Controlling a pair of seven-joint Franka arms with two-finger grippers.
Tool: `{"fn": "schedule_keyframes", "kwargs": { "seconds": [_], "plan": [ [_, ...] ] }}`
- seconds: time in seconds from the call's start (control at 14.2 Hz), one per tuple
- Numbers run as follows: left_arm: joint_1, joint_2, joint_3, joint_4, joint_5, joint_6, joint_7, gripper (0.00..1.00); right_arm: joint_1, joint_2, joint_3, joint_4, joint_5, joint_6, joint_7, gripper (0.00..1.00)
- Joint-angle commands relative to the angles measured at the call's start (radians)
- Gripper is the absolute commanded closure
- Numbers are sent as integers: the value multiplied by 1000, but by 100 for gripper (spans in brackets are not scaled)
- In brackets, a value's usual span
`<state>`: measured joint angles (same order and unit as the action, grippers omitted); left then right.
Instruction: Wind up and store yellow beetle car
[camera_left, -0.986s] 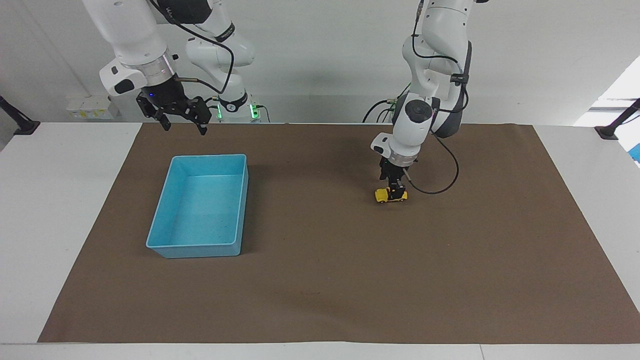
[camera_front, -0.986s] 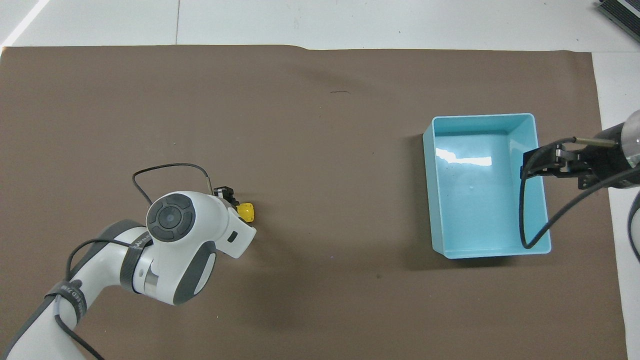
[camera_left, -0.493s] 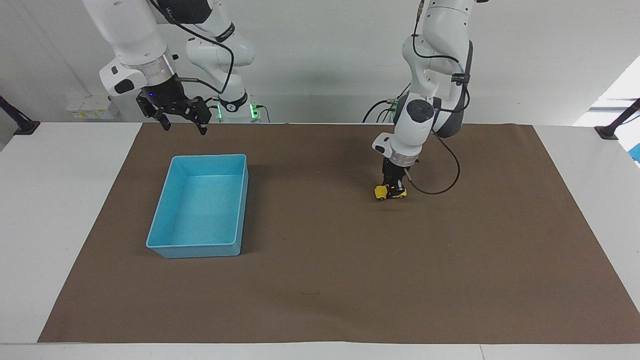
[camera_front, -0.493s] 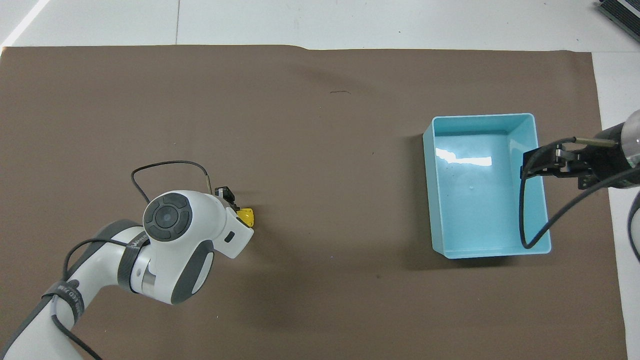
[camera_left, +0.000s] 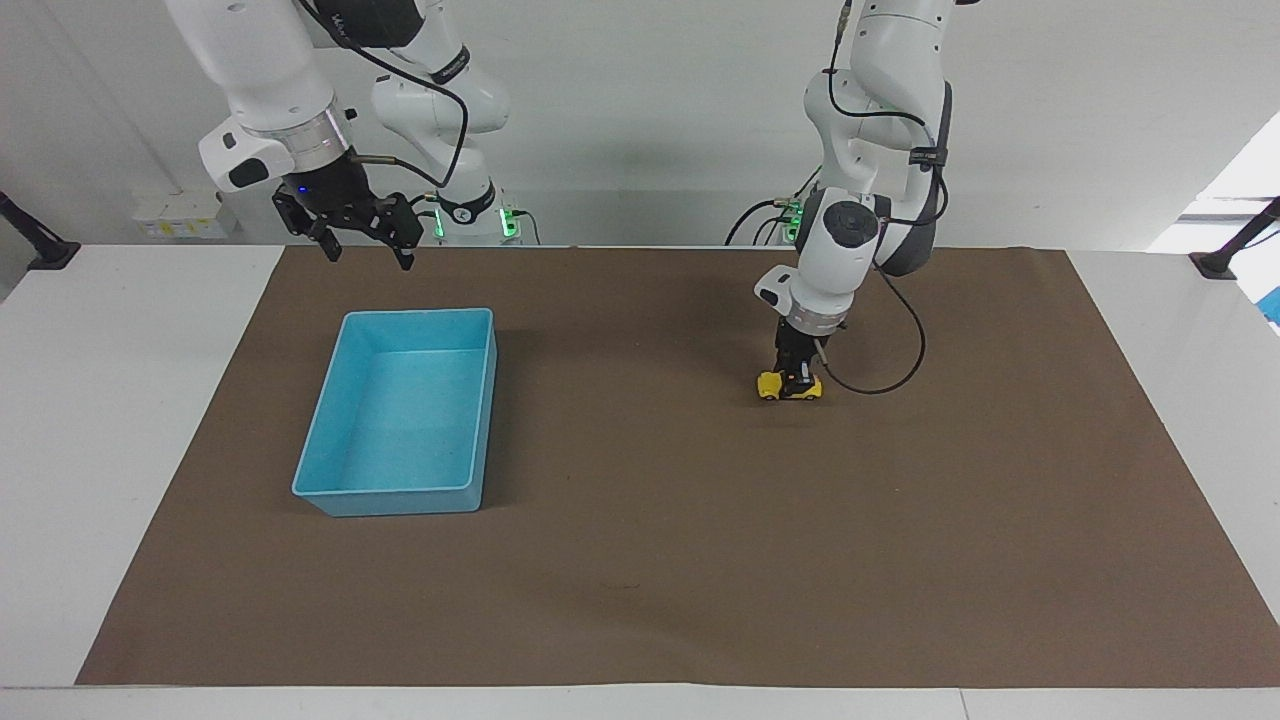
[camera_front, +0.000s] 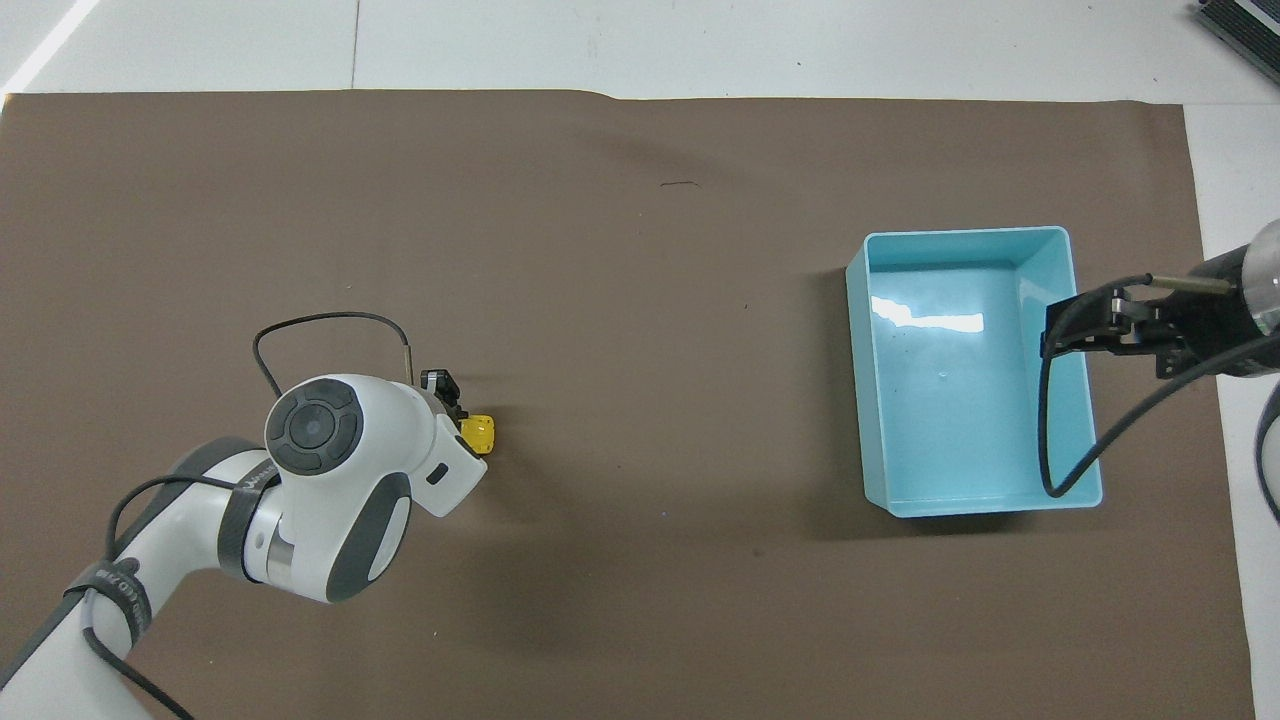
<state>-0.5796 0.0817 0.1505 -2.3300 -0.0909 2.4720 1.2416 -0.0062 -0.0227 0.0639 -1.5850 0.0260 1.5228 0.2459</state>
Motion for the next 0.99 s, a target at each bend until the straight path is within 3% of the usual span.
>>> {"fn": "schedule_keyframes", "kwargs": {
  "seconds": [0.0, 0.92],
  "plan": [
    [56, 15, 4, -28, 5, 25, 99, 100, -11, -3, -1, 3, 22, -1, -27, 0],
    [148, 13, 4, -43, 5, 21, 205, 100, -11, -3, -1, 3, 22, -1, -27, 0]
  ]
}}
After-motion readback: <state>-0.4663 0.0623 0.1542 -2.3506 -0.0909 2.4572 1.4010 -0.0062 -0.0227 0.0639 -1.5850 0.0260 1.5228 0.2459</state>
